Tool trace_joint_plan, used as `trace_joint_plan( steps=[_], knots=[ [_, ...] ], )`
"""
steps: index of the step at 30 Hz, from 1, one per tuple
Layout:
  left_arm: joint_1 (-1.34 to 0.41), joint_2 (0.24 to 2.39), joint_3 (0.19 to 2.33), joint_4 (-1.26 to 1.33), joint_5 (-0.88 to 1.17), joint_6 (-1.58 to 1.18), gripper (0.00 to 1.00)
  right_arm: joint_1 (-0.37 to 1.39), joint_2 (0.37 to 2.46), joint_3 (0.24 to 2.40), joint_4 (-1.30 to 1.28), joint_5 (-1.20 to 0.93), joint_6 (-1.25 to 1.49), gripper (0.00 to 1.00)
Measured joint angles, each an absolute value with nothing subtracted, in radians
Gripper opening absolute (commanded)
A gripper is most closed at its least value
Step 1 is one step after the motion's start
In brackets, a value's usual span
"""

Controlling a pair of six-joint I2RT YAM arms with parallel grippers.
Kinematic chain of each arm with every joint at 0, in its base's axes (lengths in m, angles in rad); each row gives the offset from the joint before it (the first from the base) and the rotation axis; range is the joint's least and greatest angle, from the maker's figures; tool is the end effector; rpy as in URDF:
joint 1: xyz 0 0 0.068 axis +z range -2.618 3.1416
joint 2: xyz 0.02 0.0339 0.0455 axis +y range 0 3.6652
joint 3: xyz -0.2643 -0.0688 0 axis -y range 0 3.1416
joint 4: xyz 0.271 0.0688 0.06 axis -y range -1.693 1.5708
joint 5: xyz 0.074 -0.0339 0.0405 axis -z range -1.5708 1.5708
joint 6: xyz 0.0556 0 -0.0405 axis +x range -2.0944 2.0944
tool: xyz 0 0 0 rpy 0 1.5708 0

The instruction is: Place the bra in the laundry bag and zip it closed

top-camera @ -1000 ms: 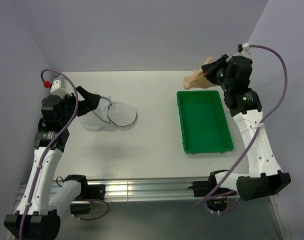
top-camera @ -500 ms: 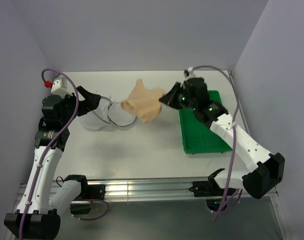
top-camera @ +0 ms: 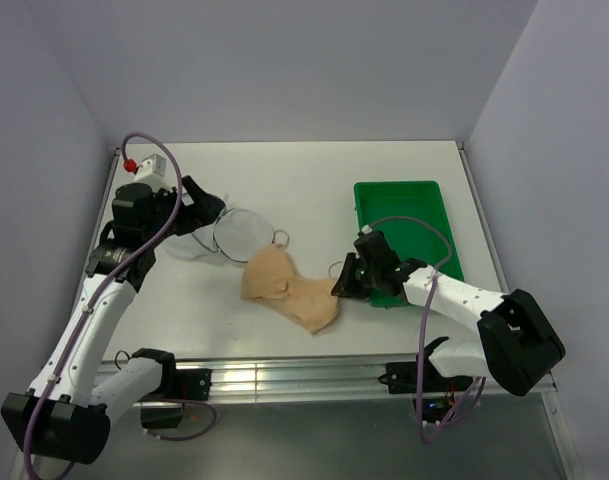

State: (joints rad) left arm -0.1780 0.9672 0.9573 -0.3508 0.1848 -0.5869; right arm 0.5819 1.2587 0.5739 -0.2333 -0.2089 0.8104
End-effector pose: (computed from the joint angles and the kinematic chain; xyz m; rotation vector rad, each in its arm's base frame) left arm 0.2560 -0.0564 0.3430 -0.2782 1.9676 -0.6823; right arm 0.2148 0.1551 0.1381 0.2095 2.6535 0.7913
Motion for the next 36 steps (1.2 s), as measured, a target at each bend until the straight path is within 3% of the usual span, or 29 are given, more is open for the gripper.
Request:
trace_joint_plan(
  steps=[4, 6, 10, 11, 14, 16, 22, 30, 33, 35, 36],
  knots=[
    [-0.264, 0.986, 0.977, -0.386, 0.137, -0.595, 0.78, 0.582, 1.256, 0.574, -0.23, -0.172, 0.793, 0.64],
    [-0.307, 0.991, 0.976, -0.387, 0.118, -0.608, 0.69, 0.582, 1.237, 0.572, -0.233, -0.148, 0.791, 0.7],
    [-0.427, 1.002, 0.941, -0.375, 0.061, -0.658, 0.52, 0.582, 1.17, 0.572, -0.256, -0.099, 0.783, 0.76],
    [-0.461, 1.007, 0.923, -0.372, 0.043, -0.677, 0.44, 0.582, 1.155, 0.572, -0.263, -0.089, 0.781, 0.77],
    [-0.533, 1.035, 0.858, -0.358, -0.009, -0.722, 0.33, 0.582, 1.112, 0.57, -0.286, -0.078, 0.781, 0.78],
    [-0.557, 1.056, 0.81, -0.356, -0.043, -0.75, 0.31, 0.582, 1.069, 0.554, -0.286, -0.076, 0.793, 0.78],
    [-0.571, 1.108, 0.678, -0.336, -0.158, -0.841, 0.3, 0.599, 0.967, 0.443, -0.263, -0.094, 0.863, 0.78],
    [-0.571, 1.235, 0.617, -0.24, -0.211, -0.917, 0.33, 0.681, 0.986, 0.417, -0.228, -0.081, 0.929, 0.77],
    [-0.556, 1.291, 0.602, -0.195, -0.206, -0.93, 0.48, 0.707, 1.009, 0.417, -0.214, -0.072, 0.952, 0.76],
    [-0.535, 1.314, 0.583, -0.154, -0.197, -0.939, 0.67, 0.718, 1.024, 0.416, -0.197, -0.068, 0.97, 0.76],
    [-0.525, 1.318, 0.571, -0.136, -0.196, -0.942, 0.69, 0.722, 1.029, 0.414, -0.186, -0.066, 0.979, 0.76]
  ],
)
